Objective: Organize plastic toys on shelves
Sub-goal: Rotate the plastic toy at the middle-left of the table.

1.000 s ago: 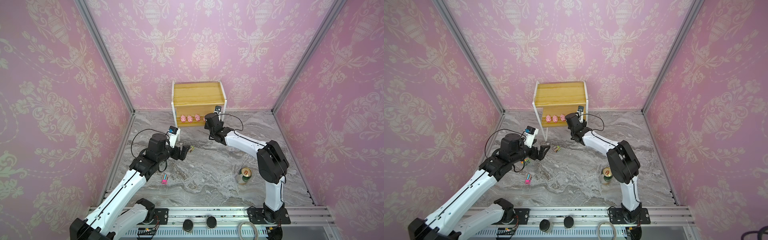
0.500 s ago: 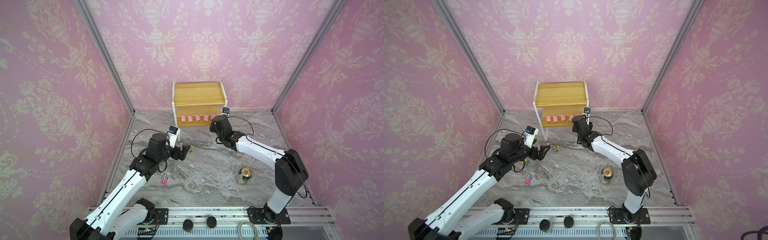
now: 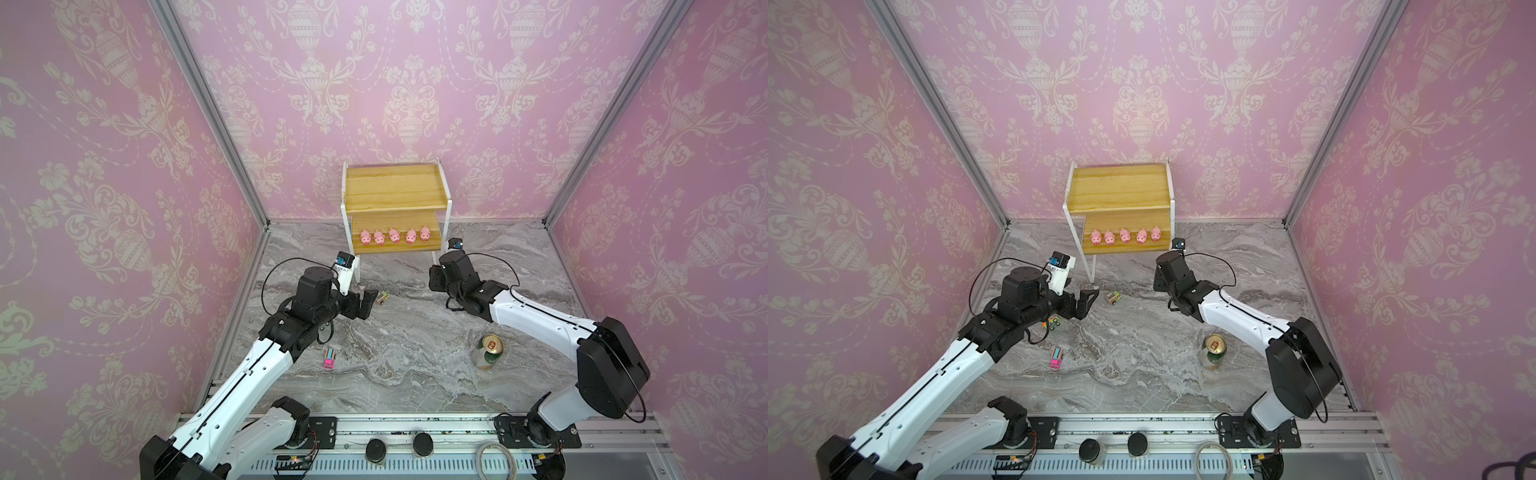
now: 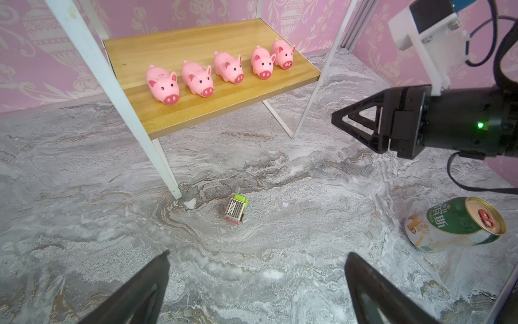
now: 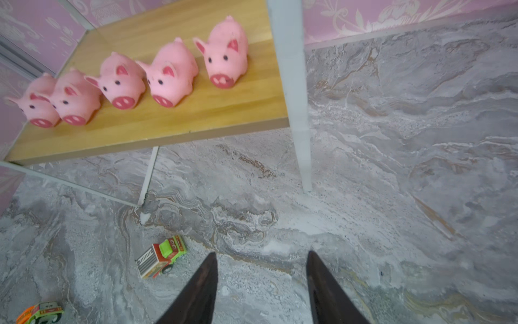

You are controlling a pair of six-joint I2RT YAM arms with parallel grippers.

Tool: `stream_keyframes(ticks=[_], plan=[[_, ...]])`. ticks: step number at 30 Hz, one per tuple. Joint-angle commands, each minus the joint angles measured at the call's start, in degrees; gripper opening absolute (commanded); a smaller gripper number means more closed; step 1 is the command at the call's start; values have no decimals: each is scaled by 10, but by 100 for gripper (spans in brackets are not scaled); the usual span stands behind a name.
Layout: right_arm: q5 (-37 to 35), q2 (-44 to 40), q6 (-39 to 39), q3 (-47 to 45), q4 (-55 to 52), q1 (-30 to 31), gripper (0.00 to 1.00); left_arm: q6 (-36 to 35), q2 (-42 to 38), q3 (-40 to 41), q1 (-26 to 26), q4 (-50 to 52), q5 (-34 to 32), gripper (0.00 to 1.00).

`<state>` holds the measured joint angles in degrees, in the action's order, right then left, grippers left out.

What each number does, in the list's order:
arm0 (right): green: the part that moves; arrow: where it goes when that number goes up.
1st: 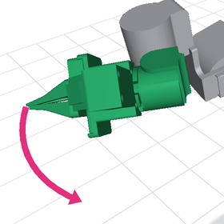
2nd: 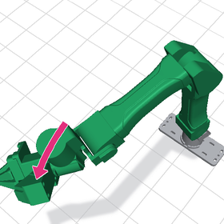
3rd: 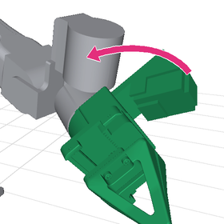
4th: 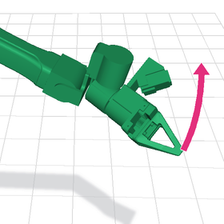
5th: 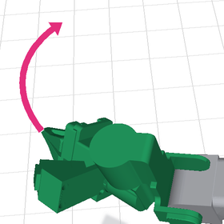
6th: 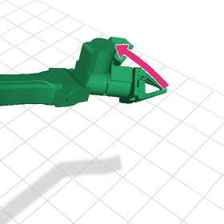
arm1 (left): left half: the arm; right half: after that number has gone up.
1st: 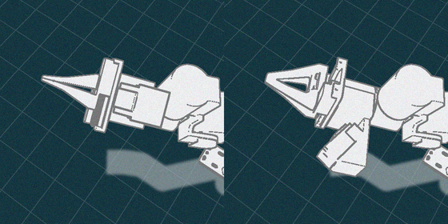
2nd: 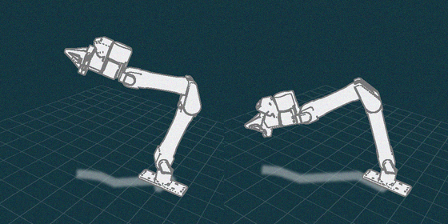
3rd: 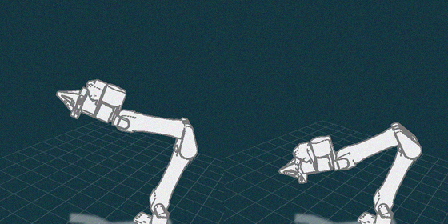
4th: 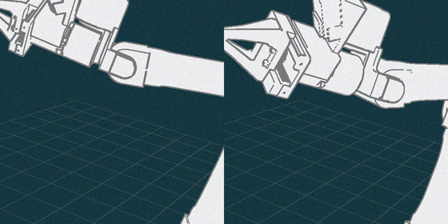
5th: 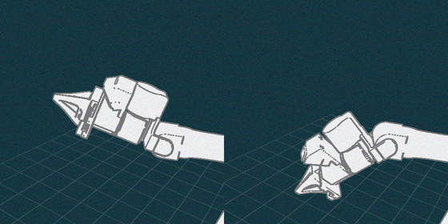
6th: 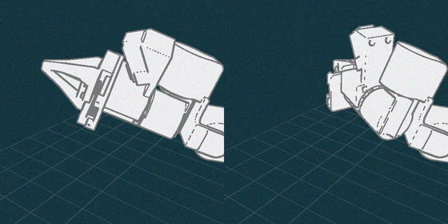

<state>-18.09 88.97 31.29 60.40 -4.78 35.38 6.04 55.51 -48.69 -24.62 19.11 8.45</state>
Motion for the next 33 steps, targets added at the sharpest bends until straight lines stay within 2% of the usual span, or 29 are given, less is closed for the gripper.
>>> stream_keyframes(ticks=[1,6,14,20,25,29,33], plan=[[61,-6,-29,-12,-13,-2,51,21,15,-6,1,23,-43,99],[125,2,-50,-37,9,12,51,51,40,-29,11,59,-89,99],[146,66,-110,-14,9,98,52,86,56,-73,23,161,-159,99],[197,140,-190,51,-9,127,59,135,39,-58,75,226,-127,99],[243,168,-262,102,-22,148,65,164,24,-38,126,271,-90,99],[232,187,-290,135,-54,169,67,181,17,-18,142,287,-77,99],[196,188,-270,135,-53,175,67,223,4,18,146,291,-59,99]])
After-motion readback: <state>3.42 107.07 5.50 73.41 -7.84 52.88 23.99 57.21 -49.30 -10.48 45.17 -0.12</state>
